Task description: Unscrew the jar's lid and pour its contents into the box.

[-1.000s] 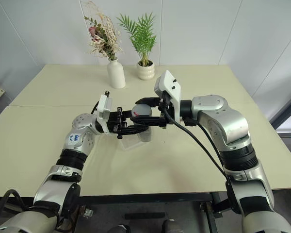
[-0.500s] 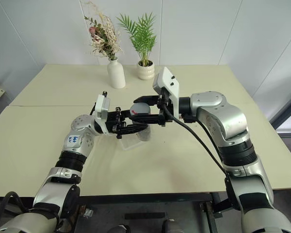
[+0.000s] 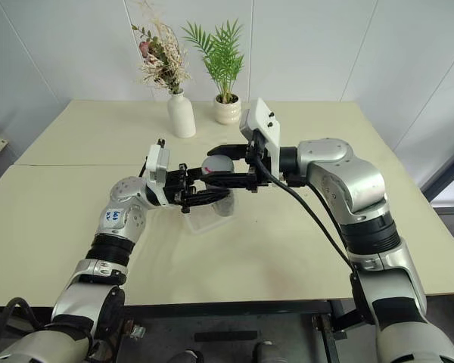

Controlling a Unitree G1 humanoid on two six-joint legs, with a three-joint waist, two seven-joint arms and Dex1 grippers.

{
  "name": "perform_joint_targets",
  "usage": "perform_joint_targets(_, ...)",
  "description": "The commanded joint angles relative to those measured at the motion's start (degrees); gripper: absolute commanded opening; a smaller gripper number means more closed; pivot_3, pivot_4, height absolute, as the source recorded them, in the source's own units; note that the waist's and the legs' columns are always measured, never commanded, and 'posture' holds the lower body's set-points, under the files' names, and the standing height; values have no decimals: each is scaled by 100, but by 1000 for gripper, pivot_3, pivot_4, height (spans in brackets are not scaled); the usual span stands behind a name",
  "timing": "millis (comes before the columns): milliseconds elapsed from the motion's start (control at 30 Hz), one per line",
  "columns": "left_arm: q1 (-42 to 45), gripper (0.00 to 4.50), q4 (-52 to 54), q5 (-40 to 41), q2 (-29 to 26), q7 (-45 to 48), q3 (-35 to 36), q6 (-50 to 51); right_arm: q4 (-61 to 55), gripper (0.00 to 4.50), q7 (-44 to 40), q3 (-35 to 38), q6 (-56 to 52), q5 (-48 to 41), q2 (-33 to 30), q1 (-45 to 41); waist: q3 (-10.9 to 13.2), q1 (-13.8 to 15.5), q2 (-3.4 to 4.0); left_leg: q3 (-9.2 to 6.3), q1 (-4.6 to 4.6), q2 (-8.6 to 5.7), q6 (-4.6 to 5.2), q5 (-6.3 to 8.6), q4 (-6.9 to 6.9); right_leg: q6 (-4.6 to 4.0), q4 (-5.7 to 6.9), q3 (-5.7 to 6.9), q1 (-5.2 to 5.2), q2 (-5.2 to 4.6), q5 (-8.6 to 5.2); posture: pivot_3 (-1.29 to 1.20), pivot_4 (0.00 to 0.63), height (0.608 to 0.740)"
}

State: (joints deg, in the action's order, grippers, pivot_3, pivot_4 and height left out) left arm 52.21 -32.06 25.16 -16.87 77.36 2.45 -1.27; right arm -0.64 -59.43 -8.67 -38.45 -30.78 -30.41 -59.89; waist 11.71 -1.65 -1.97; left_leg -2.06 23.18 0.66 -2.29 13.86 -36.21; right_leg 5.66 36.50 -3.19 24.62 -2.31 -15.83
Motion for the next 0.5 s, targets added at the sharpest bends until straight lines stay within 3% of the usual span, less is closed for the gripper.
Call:
perform_joint_targets(33,-178,2211,3,-164,3,260,-252,-33,51,2569,325,924,466,-54,-143,-566,0,0,0,0,0,0,0,0,0,0,0,0,0,0,0,0,150,740)
perform_joint_targets(500,-153,2211,-17,-175,21,248,-240,-28,184,2569,405,1031,588,-164,-154,-646,0,-1,0,0,0,0,0,0,0,0,0,0,0,0,0,0,150,740)
